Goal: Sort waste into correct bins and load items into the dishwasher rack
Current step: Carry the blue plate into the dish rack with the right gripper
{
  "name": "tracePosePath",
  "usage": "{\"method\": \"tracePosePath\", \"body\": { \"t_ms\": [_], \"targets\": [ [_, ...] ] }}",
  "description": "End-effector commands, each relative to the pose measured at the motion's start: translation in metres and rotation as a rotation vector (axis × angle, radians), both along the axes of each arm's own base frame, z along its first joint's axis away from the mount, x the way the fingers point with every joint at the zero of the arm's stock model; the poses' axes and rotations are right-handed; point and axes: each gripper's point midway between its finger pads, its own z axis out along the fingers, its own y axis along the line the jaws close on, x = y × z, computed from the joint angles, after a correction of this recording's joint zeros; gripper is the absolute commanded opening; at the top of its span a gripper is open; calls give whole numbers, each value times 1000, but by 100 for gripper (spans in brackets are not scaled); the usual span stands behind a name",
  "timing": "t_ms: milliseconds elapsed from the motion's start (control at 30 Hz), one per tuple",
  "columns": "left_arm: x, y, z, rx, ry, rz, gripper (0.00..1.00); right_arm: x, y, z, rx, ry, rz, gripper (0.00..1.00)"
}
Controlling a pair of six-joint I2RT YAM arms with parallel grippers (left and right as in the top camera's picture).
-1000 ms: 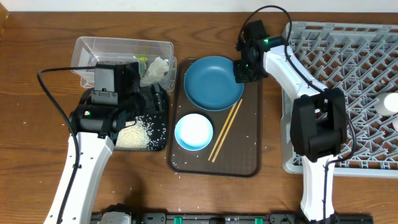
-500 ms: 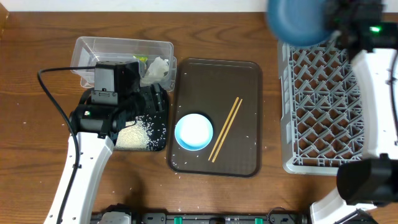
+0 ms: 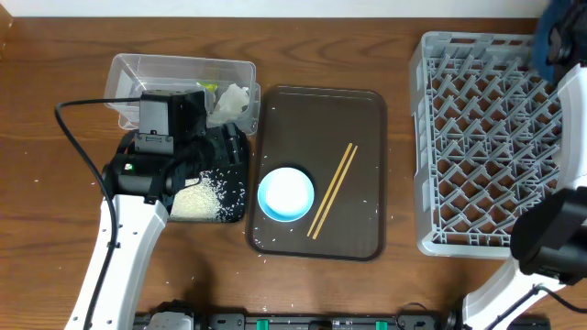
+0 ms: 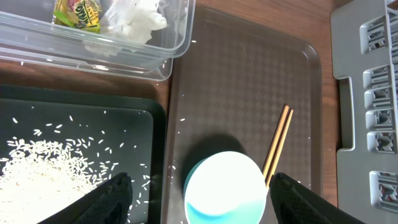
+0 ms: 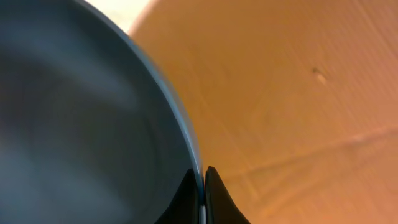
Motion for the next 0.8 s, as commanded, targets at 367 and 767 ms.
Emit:
{"method": "tracePosePath", "body": {
  "t_ms": [367, 767],
  "targets": [
    [0, 1, -1, 15, 1, -8, 74, -19, -43, -31, -117, 17, -299, 1],
    [0, 1, -1, 15, 2, -8, 74, 5, -45, -38, -143, 233, -77, 1]
  ]
}}
